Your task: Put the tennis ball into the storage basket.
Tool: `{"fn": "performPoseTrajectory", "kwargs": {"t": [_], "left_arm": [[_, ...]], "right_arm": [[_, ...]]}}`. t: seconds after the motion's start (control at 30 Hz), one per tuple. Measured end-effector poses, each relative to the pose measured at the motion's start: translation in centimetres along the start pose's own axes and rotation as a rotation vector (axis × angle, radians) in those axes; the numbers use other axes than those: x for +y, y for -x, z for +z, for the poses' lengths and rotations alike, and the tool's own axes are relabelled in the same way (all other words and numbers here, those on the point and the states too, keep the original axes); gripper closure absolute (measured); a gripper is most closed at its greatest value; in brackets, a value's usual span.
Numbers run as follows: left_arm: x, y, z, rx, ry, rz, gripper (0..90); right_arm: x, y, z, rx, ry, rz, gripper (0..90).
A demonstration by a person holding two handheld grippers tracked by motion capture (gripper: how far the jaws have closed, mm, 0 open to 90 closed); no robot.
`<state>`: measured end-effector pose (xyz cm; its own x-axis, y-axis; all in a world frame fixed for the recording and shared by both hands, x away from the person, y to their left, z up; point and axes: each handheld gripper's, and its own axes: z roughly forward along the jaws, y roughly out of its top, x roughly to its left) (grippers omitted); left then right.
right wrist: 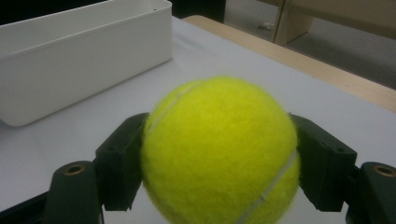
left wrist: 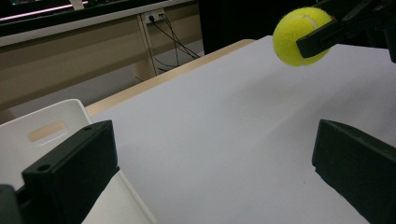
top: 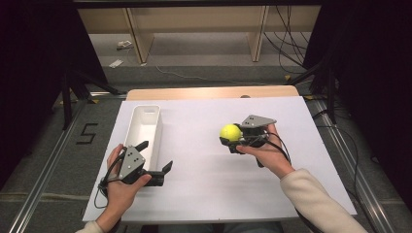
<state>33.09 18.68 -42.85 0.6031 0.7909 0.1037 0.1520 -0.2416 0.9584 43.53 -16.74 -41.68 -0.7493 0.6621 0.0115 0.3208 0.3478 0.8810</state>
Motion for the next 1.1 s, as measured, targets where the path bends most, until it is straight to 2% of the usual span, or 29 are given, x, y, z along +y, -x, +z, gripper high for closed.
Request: {"fn": "performPoseTrajectory", "kwargs": {"t": [1.1], "left_arm": [[0.0, 0.0, -0.1, 0.004, -0.001, 0.004, 0.0]], "right_arm": [[1.3, -1.3, 1.6, 0.037, 0.016, -0.015, 27.3]]}}
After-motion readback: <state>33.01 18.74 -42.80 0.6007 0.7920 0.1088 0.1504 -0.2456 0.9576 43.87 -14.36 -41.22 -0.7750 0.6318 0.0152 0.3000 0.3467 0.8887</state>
